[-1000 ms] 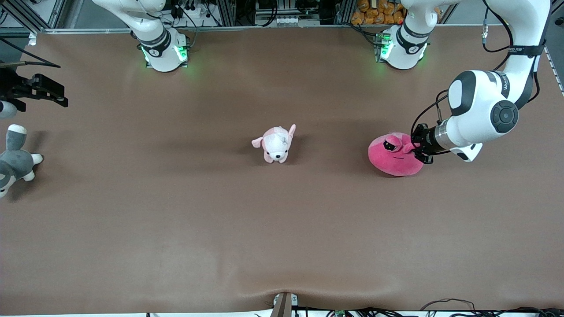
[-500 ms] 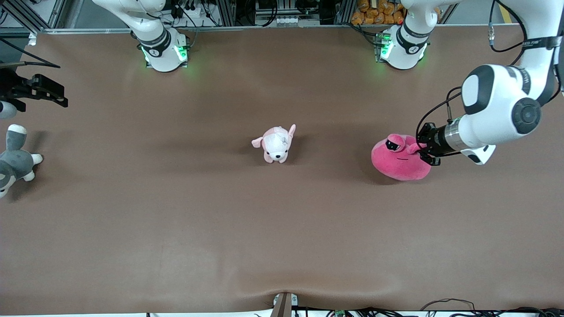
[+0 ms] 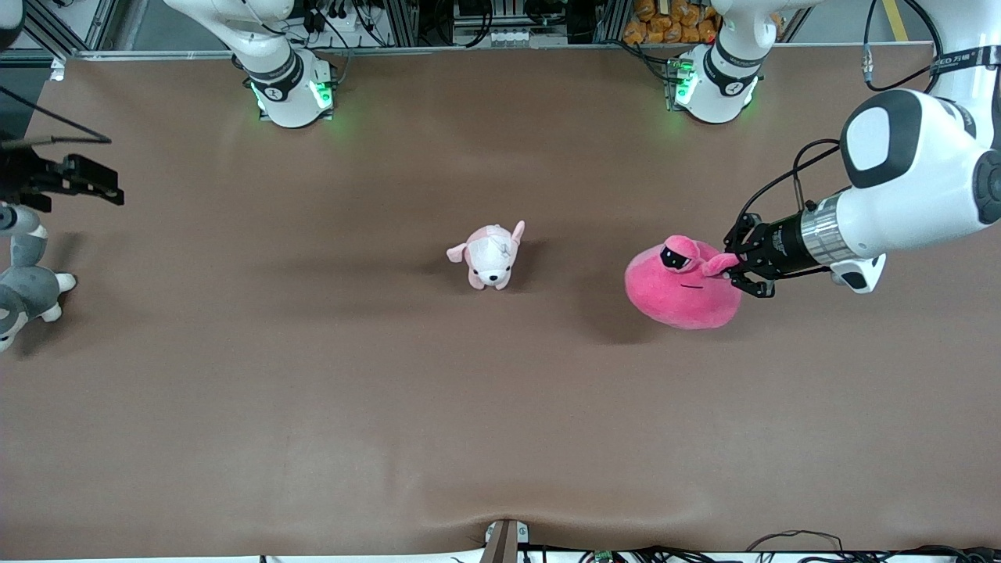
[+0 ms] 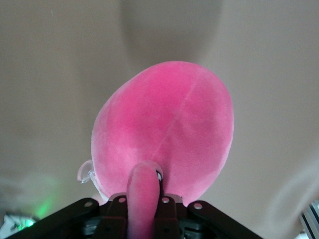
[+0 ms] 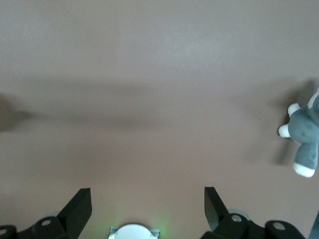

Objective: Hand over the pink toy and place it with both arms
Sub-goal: 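Lift the pink plush with the left gripper toward the table middle, then grasp the plush with the right gripper while the left gripper holds it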

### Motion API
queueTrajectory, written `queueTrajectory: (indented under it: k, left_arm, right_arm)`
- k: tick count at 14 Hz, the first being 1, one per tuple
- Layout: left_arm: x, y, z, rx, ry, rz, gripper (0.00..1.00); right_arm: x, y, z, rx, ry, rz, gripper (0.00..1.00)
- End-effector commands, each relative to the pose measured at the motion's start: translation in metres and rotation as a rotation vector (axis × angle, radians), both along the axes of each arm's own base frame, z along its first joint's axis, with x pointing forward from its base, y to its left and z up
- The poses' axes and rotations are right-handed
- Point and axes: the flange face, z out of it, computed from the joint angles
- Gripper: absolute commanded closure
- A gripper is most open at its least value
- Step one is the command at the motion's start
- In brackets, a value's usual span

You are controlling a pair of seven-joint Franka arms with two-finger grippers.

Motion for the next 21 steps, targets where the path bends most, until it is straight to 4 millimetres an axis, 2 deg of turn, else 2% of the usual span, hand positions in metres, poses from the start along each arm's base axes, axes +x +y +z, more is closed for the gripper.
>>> queueTrajectory:
  k: [1, 4, 5, 6, 7, 8, 10, 14, 16, 19, 21]
  left_arm:
    - [0.008, -0.016, 0.022, -0.097, 0.011, 0.043, 1.00]
    - [0.011, -0.028, 0.035, -0.252, 0.029, 0.100, 1.00]
    - [0.012, -0.033, 0.042, -0.302, 0.038, 0.127, 1.00]
    - [0.013, -0.042, 0.049, -0.331, 0.054, 0.153, 1.00]
    - [0.018, -0.046, 0.057, -0.339, 0.066, 0.182, 1.00]
    - [0.017, -0.059, 0.064, -0.338, 0.085, 0.198, 1.00]
    - [0.022, -0.073, 0.071, -0.346, 0.114, 0.233, 1.00]
    - [0.026, -0.121, 0.085, -0.356, 0.155, 0.304, 1.00]
    - [0.021, -0.152, 0.085, -0.362, 0.151, 0.351, 1.00]
    - [0.010, -0.198, 0.085, -0.371, 0.136, 0.392, 1.00]
    - [-0.002, -0.225, 0.088, -0.382, 0.117, 0.394, 1.00]
  right_arm:
    - [0.031, -0.002, 0.005, 0.006, -0.077, 0.093, 0.00]
    - [0.050, 0.016, 0.016, 0.004, -0.224, 0.124, 0.00]
    - [0.050, 0.031, 0.016, 0.007, -0.225, 0.094, 0.00]
    - [0.049, 0.041, 0.015, 0.022, -0.220, -0.046, 0.00]
    - [0.048, 0.063, 0.014, 0.065, -0.211, -0.188, 0.00]
    - [0.043, 0.091, 0.015, 0.118, -0.187, -0.319, 0.00]
    - [0.039, 0.122, 0.013, 0.176, -0.128, -0.564, 0.00]
    - [0.020, 0.201, 0.014, 0.208, 0.029, -1.037, 0.00]
    - [0.007, 0.246, 0.014, 0.203, 0.119, -1.247, 0.00]
    - [0.008, 0.299, 0.009, 0.248, 0.231, -1.579, 0.00]
    - [0.006, 0.340, -0.001, 0.266, 0.250, -1.686, 0.00]
